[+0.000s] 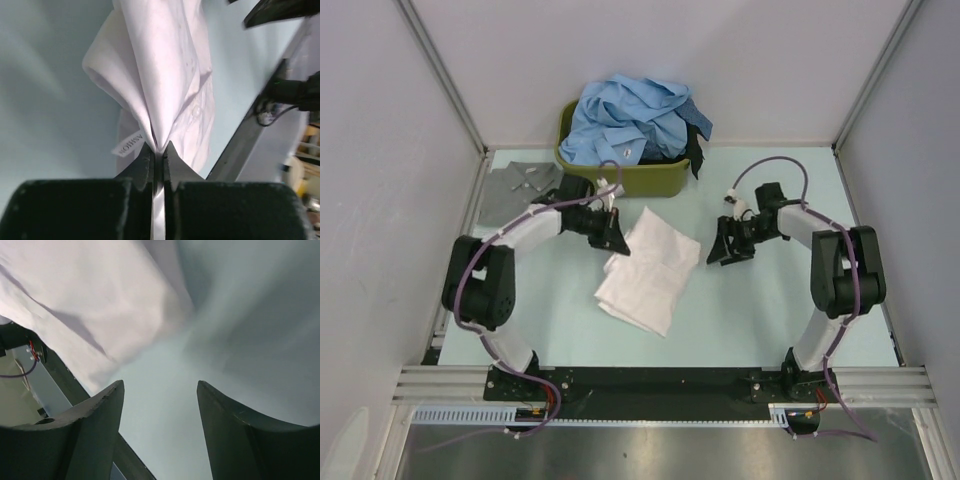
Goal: Fold and stack the long sleeve shirts
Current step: Fold the shirt
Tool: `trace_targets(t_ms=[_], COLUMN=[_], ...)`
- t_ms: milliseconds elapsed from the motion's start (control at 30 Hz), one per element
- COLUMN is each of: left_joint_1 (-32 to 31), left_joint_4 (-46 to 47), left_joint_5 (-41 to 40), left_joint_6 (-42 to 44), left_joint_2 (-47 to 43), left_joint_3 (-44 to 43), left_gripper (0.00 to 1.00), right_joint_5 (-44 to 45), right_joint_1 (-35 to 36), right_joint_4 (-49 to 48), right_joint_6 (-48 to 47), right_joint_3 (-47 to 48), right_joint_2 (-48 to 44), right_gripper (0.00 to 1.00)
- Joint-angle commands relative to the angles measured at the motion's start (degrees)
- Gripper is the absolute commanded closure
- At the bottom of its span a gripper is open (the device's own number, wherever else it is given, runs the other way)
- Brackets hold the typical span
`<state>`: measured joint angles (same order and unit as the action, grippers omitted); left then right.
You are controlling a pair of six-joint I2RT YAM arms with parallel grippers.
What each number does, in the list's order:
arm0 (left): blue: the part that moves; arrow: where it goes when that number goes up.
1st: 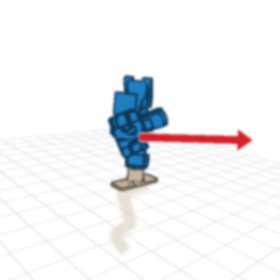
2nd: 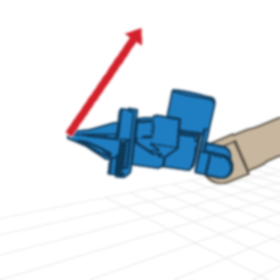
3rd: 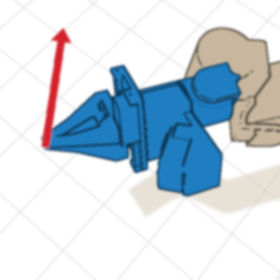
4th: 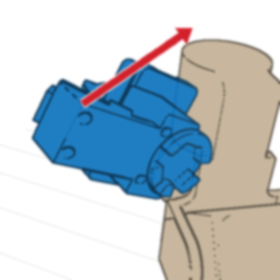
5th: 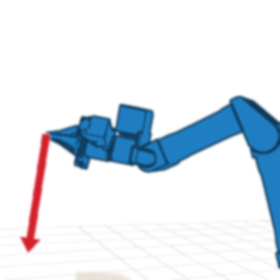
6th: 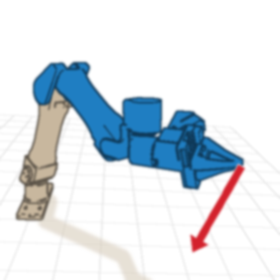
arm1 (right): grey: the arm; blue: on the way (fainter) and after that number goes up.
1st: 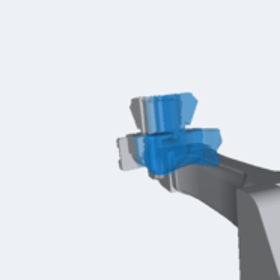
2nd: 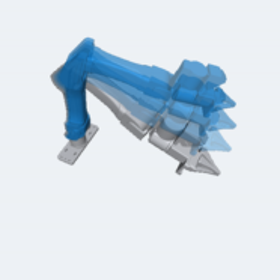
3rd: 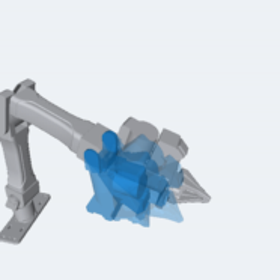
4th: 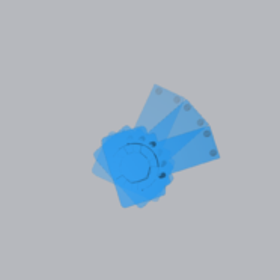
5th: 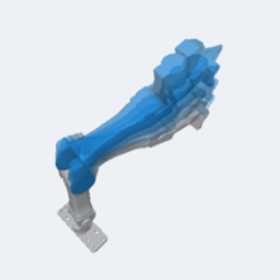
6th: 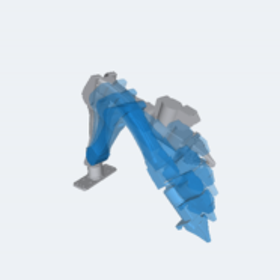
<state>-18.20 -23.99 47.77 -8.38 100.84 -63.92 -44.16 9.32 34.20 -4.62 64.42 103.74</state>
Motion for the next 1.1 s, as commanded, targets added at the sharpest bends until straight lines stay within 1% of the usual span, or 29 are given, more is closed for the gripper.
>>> trace_targets(t_ms=[0, 33, 67, 133, 167, 233, 300, 333, 367, 400, 433, 500, 533, 567, 600, 700, 767, 800, 833, 867, 900, 933, 967, 1000, 1033, 1067], left_joint_1=[2.29, 2.03, 1.94, 0.45, -0.52, -3.84, -6.66, -9.64, -11.23, -12.9, -16.66, -20.11, -23.69, -25.38, -28.01, -31.01, -32.25, -32.78, -33.65, -34.01, -34.71, -35.15, -35.33, -35.59, -35.59, -35.59], left_joint_4=[-23.0, -28.86, -31.88, -39.51, -41.56, -44.2, -43.87, -42.91, -42.55, -40.89, -40.01, -35.89, -35.0, -34.12, -31.5, -26.22, -24.71, -23.49, -23.3, -23.12, -23.12, -23.21, -23.21, -23.3, -23.04, -21.9], left_joint_5=[-15.93, -21.43, -23.75, -28.49, -32.78, -36.85, -39.59, -39.86, -39.51, -39.33, -39.07, -37.32, -37.14, -36.79, -35.22, -31.61, -31.07, -30.98, -30.72, -30.02, -29.32, -27.75, -26.16, -24.67, -21.0, -20.09], left_joint_6=[17.31, 19.0, 20.41, 23.84, 24.98, 26.49, 25.35, 24.74, 24.12, 22.64, 21.66, 17.71, 16.22, 13.51, 12.09, 5.67, 3.3, 2.94, 2.67, 2.58, 2.49, 2.49, 2.84, 3.02, 3.37, 4.33], left_joint_2=[-8.99, -9.86, -9.78, -8.3, -7.51, -6.1, -5.3, -4.43, -2.42, -0.83, 0.66, 5.23, 6.99, 10.57, 11.83, 15.69, 17.11, 18.33, 18.86, 19.39, 19.92, 19.92, 19.66, 19.14, 16.78, 15.19], left_joint_3=[-14.8, -17.79, -24.26, -30.09, -34.47, -36.88, -36.98, -36.72, -35.84, -35.23, -34.87, -33.73, -33.64, -33.64, -33.55, -34.25, -37.76, -38.73, -40.74, -41.63, -42.42, -43.38, -43.74, -43.92, -43.05, -41.91], left_gripper=[1.0, 1.0, 1.0, 1.0, 1.0, 1.0, 1.0, 1.0, 1.0, 1.0, 1.0, 1.0, 1.0, 1.0, 1.0, 1.0, 0.98, 0.94, 0.84, 0.78, 0.64, 0.59, 0.57, 0.44, 0.41, 0.4], right_joint_5=[-2.33, -2.68, -2.86, -3.47, -3.74, -4.61, -5.84, -6.37, -6.81, -8.12, -8.74, -10.15, -10.59, -11.2, -11.73, -12.26, -12.35, -12.53, -12.61, -13.31, -13.41, -13.49, -13.84, -13.85, -14.02, -13.67], right_joint_1=[-4.22, -4.66, -5.27, -5.8, -6.42, -6.86, -8.09, -8.53, -8.88, -10.71, -11.51, -13.79, -14.67, -15.38, -17.04, -19.59, -20.39, -20.66, -20.83, -20.84, -20.84, -20.84, -20.84, -20.84, -20.84, -20.84], right_joint_4=[3.33, 3.51, 4.03, 4.39, 4.65, 4.56, 4.13, 3.95, 3.86, 3.86, 3.95, 3.77, 4.21, 4.56, 5.09, 7.2, 8.43, 8.43, 8.43, 8.08, 7.47, 5.99, 5.1, 4.57, 2.65, 1.41], right_joint_6=[-1.44, -1.62, -1.79, -1.97, -1.53, -0.57, 1.89, 2.77, 4.34, 4.88, 5.93, 7.87, 8.4, 8.92, 9.19, 9.54, 9.81, 10.16, 11.03, 11.91, 13.05, 16.19, 17.62, 19.28, 22.17, 24.11], right_joint_3=[1.41, 1.32, 1.14, 1.23, 1.06, 1.06, 0.53, 0.44, 0.18, -0.35, -0.87, -2.8, -3.51, -4.04, -4.74, -6.85, -8.87, -9.66, -11.67, -12.73, -14.14, -15.37, -17.73, -18.71, -19.76, -21.95], right_joint_2=[-4.69, -5.39, -5.57, -5.83, -6.01, -5.92, -5.75, -5.48, -4.96, -4.52, -4.17, -3.29, -3.02, -2.85, -2.85, -4.33, -5.74, -7.49, -8.29, -9.08, -10.56, -11.36, -11.98, -12.51, -13.82, -14.53], right_gripper=[0.34, 0.34, 0.34, 0.34, 0.34, 0.34, 0.33, 0.33, 0.33, 0.33, 0.32, 0.32, 0.32, 0.32, 0.32, 0.31, 0.3, 0.29, 0.28, 0.27, 0.25, 0.24, 0.21, 0.2, 0.19, 0.17])
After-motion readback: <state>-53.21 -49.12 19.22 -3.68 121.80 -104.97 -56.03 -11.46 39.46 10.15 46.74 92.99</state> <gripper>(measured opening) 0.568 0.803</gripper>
